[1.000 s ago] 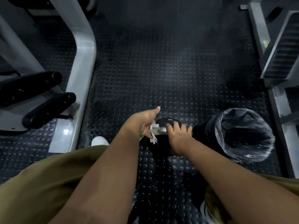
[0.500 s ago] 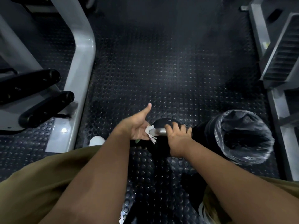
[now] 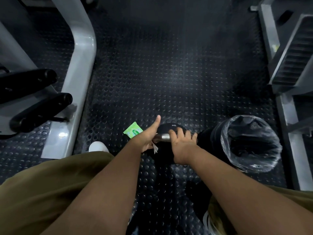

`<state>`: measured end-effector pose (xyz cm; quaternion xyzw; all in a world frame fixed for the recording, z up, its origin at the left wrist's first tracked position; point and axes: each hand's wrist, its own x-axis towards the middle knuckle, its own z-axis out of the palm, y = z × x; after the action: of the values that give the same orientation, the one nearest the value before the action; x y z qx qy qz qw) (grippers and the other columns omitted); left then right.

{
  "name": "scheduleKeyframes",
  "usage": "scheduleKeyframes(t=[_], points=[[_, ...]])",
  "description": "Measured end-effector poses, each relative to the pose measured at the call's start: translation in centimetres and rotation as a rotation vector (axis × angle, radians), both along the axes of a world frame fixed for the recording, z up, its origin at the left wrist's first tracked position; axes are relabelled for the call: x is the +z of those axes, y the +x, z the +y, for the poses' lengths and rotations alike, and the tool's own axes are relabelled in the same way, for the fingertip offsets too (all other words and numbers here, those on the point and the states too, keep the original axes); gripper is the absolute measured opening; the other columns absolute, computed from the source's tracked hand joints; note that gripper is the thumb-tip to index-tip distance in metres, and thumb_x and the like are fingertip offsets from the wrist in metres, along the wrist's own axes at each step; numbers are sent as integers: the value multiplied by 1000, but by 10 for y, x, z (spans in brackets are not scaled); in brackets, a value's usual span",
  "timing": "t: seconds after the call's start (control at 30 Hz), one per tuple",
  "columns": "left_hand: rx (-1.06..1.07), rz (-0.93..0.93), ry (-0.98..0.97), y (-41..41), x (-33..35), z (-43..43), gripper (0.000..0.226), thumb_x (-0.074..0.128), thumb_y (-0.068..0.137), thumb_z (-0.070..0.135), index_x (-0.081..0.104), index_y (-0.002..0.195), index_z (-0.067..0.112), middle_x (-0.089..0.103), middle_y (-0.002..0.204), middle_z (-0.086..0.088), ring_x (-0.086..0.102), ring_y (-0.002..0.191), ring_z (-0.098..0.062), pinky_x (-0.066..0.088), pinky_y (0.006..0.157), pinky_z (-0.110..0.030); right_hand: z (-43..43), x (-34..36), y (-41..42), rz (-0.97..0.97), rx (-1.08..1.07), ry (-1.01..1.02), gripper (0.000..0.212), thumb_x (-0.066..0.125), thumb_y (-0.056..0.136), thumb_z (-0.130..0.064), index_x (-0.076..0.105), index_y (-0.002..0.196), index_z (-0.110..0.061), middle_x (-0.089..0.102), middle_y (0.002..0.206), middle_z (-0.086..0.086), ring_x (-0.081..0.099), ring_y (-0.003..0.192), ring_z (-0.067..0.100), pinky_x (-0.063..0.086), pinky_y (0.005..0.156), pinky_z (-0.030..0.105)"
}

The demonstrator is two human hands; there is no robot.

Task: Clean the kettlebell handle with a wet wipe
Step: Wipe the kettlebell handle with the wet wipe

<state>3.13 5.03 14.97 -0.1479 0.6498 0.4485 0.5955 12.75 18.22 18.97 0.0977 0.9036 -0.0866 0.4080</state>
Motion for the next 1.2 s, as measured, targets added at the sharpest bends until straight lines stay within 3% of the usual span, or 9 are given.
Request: scheduleKeyframes(t=[0.1, 0.27, 0.47, 0.6, 0.7, 0.8, 0.93, 1.1, 1.2], points=[[-137, -60, -15, -24, 19, -6, 125, 32, 67, 105, 67, 123, -2, 78, 100, -6, 77, 96, -20, 54, 104, -41, -1, -1, 0, 12, -5, 2, 116, 79, 79, -26, -4, 159, -21, 9, 156, 15, 20, 142, 43, 5, 119, 71], [-198, -54, -26, -35, 37, 2, 147, 38, 58, 108, 24, 163, 6, 45, 160, -18, 57, 137, -30, 39, 118, -54, -3, 3, -1, -12, 2, 36, 121, 80, 78, -17, -8, 160, -19, 5, 160, 16, 16, 145, 43, 5, 120, 69], [-111, 48, -56, -13, 34, 15, 110, 37, 80, 96, 37, 160, 19, 60, 141, -6, 68, 110, -22, 57, 91, -39, -3, 2, 0, -9, 1, 28, 122, 83, 77, -27, -8, 159, -19, 9, 157, 15, 18, 145, 43, 7, 120, 69], [33, -24, 43, 4, 5, 1, 106, 40, 75, 99, 65, 136, 16, 77, 119, -6, 75, 106, -23, 54, 104, -42, 0, -2, 0, 23, -1, -3, 115, 79, 80, -36, -4, 159, -20, 14, 153, 15, 22, 141, 43, 7, 119, 70], [49, -80, 63, 3, -2, -10, 107, 34, 78, 98, 72, 124, 9, 79, 110, -5, 76, 98, -20, 57, 89, -34, 0, -2, 0, 17, -14, -19, 113, 76, 81, -43, -3, 159, -20, 12, 154, 14, 20, 141, 43, 4, 119, 70], [-134, -89, 57, -17, 13, -15, 118, 31, 72, 103, 71, 120, 3, 72, 118, -6, 69, 110, -18, 57, 85, -29, 0, -3, 0, 18, -10, 0, 113, 78, 80, -33, -3, 159, -20, 12, 153, 14, 21, 141, 42, 5, 120, 70], [-455, 31, -100, -40, 43, 4, 124, 34, 65, 107, 68, 132, 7, 71, 131, -10, 60, 129, -25, 36, 121, -46, -2, -2, -1, -23, 17, 45, 120, 81, 78, -24, -8, 159, -19, 7, 157, 16, 17, 145, 44, 6, 120, 69], [-606, 170, -185, -18, 45, 31, 102, 31, 81, 97, 49, 154, 29, 42, 163, -7, 43, 146, -29, 32, 105, -41, -4, -9, -4, -41, -8, 59, 120, 86, 73, -33, -1, 156, -23, 15, 150, 12, 20, 142, 41, 9, 119, 68], [-599, 217, -219, -13, 30, 26, 104, 26, 77, 100, 53, 151, 32, 45, 162, -7, 43, 146, -27, 30, 117, -45, -3, -12, -2, -25, -5, 51, 116, 84, 74, -26, 0, 155, -22, 14, 149, 12, 21, 142, 42, 8, 120, 69]])
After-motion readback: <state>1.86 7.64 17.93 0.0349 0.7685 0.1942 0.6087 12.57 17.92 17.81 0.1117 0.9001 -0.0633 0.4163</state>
